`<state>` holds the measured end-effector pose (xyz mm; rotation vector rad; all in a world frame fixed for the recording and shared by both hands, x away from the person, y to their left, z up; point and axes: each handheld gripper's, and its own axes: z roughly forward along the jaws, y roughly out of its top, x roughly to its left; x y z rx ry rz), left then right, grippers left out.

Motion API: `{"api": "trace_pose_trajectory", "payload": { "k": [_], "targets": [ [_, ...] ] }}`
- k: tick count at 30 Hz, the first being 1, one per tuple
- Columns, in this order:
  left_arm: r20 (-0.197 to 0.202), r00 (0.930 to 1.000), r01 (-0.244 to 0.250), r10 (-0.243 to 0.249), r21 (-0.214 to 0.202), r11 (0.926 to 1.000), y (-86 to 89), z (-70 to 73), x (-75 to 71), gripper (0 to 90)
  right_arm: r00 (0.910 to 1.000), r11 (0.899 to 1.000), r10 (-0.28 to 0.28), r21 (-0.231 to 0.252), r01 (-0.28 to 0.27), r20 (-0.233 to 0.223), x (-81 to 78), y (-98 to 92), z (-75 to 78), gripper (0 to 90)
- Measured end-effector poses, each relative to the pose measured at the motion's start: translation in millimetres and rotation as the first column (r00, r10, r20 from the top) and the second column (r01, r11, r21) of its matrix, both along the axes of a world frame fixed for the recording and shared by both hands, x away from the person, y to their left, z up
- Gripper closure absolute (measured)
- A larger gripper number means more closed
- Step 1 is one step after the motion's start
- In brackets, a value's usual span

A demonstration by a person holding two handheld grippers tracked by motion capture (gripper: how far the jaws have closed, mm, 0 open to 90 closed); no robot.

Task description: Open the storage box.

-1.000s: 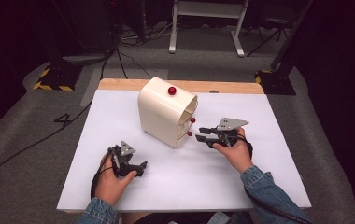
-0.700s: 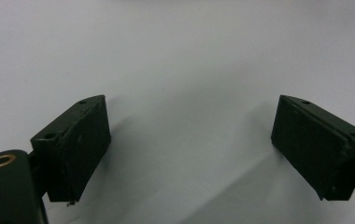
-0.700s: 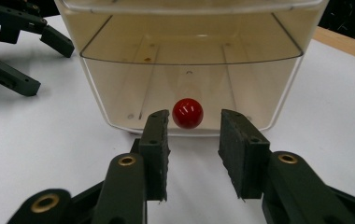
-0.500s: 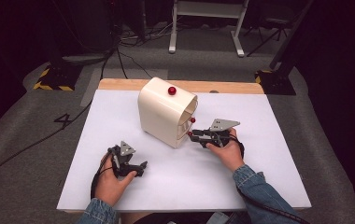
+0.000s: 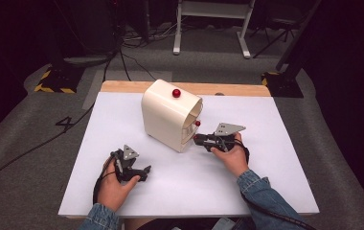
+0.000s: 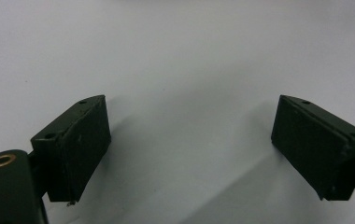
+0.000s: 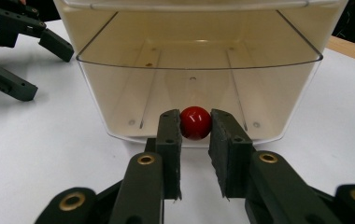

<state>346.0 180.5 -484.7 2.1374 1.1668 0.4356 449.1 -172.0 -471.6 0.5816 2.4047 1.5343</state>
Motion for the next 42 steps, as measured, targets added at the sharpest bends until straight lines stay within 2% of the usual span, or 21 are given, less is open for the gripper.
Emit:
{"api": "trace_pose_trajectory", "payload": {
  "k": [7, 24, 33, 35, 36, 37, 42],
  "targets": [
    [0.002, 1.0, 0.0, 0.0, 0.0, 1.0, 0.0, -0.1, 0.0, 11.9, 1.0, 1.0, -0.001, -0.016, 0.001, -0.004, -7.8, -13.7, 2.7, 74.2],
    [0.001, 1.0, 0.0, 0.0, 0.0, 1.0, 0.0, 0.0, 0.0, 12.0, 0.9991, 0.999, -0.035, -0.026, 0.034, -0.024, -40.7, -63.1, 7.0, 74.2],
    [0.0, 1.0, -0.001, 0.001, -0.001, 1.0, -0.1, 0.0, 0.1, 12.0, 0.9985, 0.999, -0.044, -0.024, 0.044, -0.032, -45.4, -71.2, 3.5, 74.1],
    [0.0, 1.0, 0.001, -0.001, 0.0, 1.0, 0.1, 0.1, 0.1, 12.0, 0.9981, 0.998, -0.042, -0.038, 0.04, -0.045, -45.1, -71.7, 2.0, 72.9],
    [0.0, 1.0, 0.001, -0.001, 0.0, 1.0, 0.1, 0.1, 0.1, 12.0, 0.9973, 0.997, -0.05, -0.059, 0.047, -0.054, -45.2, -73.0, 0.1, 66.0],
    [0.0, 1.0, 0.001, -0.001, 0.0, 1.0, 0.1, 0.1, 0.1, 12.0, 0.9966, 0.997, -0.053, -0.067, 0.049, -0.063, -45.4, -73.7, -0.6, 64.0],
    [0.0, 1.0, -0.001, 0.001, -0.001, 1.0, 0.1, 0.1, 0.3, 12.0, 0.9961, 0.996, -0.065, -0.058, 0.062, -0.06, -50.7, -81.8, -0.1, 61.2]
  ]
}}
